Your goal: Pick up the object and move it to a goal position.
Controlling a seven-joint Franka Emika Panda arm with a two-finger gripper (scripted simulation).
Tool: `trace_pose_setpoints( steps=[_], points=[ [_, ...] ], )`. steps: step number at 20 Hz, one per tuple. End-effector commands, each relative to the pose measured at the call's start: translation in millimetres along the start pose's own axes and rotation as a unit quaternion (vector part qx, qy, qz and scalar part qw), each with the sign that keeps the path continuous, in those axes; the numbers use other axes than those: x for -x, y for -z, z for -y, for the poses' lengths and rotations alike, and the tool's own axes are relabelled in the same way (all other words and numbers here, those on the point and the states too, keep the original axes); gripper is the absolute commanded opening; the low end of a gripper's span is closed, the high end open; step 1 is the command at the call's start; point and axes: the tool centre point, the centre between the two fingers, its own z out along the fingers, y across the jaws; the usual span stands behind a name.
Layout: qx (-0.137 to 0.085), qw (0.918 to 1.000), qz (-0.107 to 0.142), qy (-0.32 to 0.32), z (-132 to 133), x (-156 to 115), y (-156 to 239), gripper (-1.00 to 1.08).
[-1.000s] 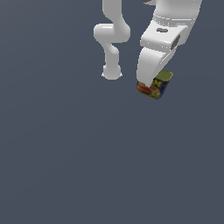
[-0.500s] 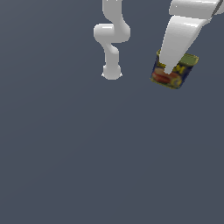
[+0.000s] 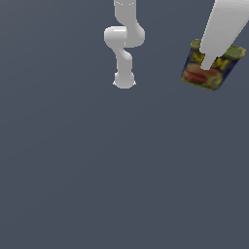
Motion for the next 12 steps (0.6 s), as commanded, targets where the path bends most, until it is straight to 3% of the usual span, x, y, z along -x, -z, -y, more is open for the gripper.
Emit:
trace_pose_setpoints(
  steps=[1, 12],
  points=[
    [0.001, 1.0, -0.002, 0.0, 0.6, -3.6, 7.8, -1.0],
    [0.001, 1.0, -0.001, 0.0, 1.1, -9.6, 15.5, -1.0]
  ],
)
